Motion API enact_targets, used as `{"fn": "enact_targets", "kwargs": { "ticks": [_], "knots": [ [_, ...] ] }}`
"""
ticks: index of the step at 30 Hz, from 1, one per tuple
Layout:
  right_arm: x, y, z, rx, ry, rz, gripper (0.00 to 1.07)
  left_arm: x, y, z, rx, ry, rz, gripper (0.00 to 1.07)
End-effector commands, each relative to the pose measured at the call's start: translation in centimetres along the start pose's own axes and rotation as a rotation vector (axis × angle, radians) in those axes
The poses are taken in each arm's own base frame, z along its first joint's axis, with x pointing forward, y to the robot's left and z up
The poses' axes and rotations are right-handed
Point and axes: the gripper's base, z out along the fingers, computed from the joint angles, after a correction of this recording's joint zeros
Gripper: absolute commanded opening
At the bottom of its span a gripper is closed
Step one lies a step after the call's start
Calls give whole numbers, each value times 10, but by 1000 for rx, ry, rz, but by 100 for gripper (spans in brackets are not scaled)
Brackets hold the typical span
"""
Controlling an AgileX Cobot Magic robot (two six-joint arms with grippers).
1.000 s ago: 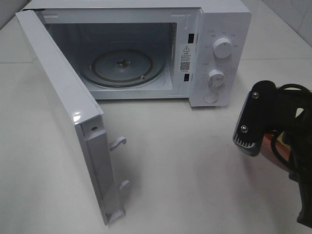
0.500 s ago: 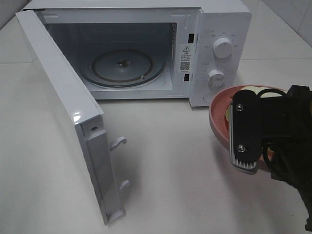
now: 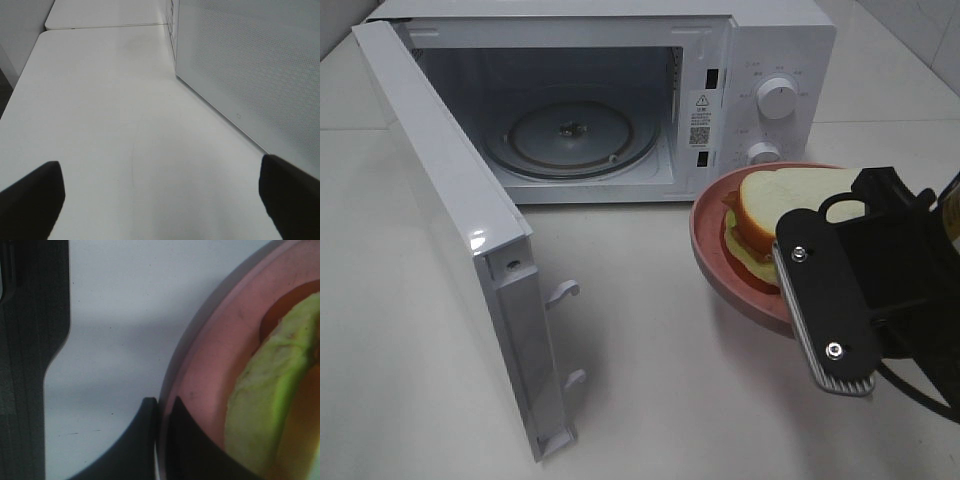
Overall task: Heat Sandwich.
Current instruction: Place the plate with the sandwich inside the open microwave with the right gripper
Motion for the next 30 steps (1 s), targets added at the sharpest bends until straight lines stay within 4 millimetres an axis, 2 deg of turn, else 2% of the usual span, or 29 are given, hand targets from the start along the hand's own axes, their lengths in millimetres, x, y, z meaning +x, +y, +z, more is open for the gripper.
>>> {"fn": "enact_targets", "kwargs": {
  "ticks": [1, 12, 16, 23, 30],
  "knots": [
    [-1, -1, -1, 22, -30, -86, 1, 1, 0, -3, -3, -34, 1, 101],
    [-8, -4, -2, 75, -93, -350, 2, 1, 0, -3, -3, -34, 1, 101],
    [-11, -6, -2, 106, -121, -389, 2, 1, 0, -3, -3, -34, 1, 101],
    [-14, -6, -3, 108, -153, -352, 3, 1, 0, -3, -3, -34, 1, 101],
    [-13, -6, -2, 114, -148, -515, 0, 1, 0, -3, -3, -34, 1, 101]
  ]
}}
